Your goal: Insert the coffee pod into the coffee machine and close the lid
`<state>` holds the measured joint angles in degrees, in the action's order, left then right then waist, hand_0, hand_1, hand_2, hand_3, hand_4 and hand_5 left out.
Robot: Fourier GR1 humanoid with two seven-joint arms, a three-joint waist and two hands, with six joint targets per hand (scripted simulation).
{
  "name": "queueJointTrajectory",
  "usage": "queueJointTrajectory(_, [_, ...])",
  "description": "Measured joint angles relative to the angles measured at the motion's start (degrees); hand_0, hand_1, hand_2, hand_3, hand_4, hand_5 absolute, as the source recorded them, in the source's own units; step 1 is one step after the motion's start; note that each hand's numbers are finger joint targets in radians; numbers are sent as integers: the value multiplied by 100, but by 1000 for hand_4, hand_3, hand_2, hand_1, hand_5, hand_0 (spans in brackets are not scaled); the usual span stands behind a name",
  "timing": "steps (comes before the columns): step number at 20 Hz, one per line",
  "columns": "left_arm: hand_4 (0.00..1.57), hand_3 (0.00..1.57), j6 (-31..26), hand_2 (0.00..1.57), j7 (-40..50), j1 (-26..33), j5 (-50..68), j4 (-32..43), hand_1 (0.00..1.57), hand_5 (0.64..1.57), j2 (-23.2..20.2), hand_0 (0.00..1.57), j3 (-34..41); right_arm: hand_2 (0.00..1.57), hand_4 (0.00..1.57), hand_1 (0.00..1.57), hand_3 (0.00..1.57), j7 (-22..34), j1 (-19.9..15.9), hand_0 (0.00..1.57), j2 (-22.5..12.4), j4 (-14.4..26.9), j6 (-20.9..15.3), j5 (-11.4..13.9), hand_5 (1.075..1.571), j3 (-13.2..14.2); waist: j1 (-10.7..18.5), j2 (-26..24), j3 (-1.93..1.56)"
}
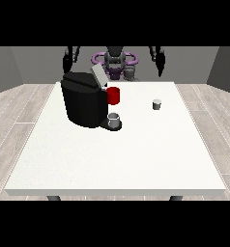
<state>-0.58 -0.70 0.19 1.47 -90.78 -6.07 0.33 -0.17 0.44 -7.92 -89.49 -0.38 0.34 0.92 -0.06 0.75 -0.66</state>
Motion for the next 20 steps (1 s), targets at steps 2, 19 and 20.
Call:
queueJointTrajectory(2, [0,0,-181,0,-38,1,-28,33,0,1571,-160,0,19,0,0,0,0,29,-27,0,62,27,-19,-8,1571,-2,14,-52,25])
queueJointTrajectory(19, [0,0,-1375,0,-783,-1405,-1199,1667,0,1571,-2435,0,551,0,0,0,0,-99,-612,0,384,-237,-742,880,1571,-390,-830,829,68])
queueJointTrajectory(20, [0,0,-1386,0,-836,-1432,-1310,1828,0,1571,-2482,0,520,0,0,0,0,-28,-653,0,393,-298,-739,904,1571,-429,-863,873,67])
